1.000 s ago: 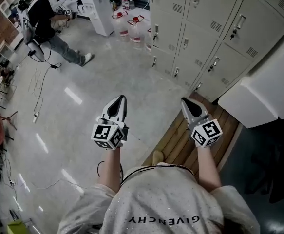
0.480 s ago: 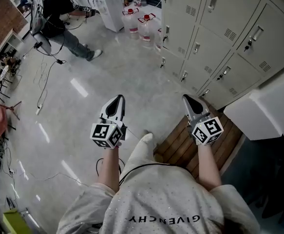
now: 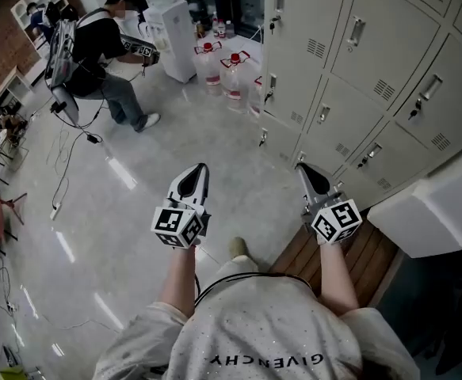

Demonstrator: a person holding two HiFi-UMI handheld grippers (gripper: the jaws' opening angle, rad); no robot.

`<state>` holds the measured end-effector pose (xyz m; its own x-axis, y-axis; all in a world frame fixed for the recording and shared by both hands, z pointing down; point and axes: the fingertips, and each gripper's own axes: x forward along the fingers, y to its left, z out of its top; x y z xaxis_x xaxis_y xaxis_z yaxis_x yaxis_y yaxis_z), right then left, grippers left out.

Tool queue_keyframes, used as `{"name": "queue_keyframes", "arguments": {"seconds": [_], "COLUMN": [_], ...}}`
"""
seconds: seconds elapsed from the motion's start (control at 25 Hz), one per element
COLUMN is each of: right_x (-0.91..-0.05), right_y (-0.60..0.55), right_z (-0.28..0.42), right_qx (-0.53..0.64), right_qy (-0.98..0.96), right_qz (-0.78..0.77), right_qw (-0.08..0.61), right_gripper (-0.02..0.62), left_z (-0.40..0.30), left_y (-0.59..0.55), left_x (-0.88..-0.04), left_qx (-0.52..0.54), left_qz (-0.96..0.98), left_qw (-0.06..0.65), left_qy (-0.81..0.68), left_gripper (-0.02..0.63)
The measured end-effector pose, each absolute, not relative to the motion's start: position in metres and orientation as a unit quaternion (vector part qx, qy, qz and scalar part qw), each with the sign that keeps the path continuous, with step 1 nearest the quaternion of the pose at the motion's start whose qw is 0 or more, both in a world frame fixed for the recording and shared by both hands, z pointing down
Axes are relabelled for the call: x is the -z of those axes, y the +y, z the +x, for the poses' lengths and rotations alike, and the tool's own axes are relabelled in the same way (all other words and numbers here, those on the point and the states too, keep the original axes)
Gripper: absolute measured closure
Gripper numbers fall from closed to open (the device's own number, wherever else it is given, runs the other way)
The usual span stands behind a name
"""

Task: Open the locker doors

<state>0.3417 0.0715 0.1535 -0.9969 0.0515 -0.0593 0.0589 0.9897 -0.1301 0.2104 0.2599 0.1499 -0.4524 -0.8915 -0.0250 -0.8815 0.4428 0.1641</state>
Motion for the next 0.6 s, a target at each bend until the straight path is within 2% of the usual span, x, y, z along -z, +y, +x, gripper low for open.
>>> {"name": "queue_keyframes", "arguments": {"seconds": [0.36,0.6], "right_x": [-0.187,-0.189], "right_y": [0.04,0.036], "right_z": [0.198,0.135], "right_qx": [0.07,0.074], "right_qy": [0.997,0.996], "right_qz": [0.023,0.027], "right_qw": [0.029,0.03], "right_gripper": [0.6,0.6], "left_z": [0.075,0.007], "left_y": [0.225,0.225], "left_x": [-0.177,-0.181], "left_qx": [0.07,0.086], "left_qz": [0.536,0.53], "left_qw": [0.031,0.031], "left_qy": [-0.841,-0.843], "left_gripper": [0.607,0.607]}}
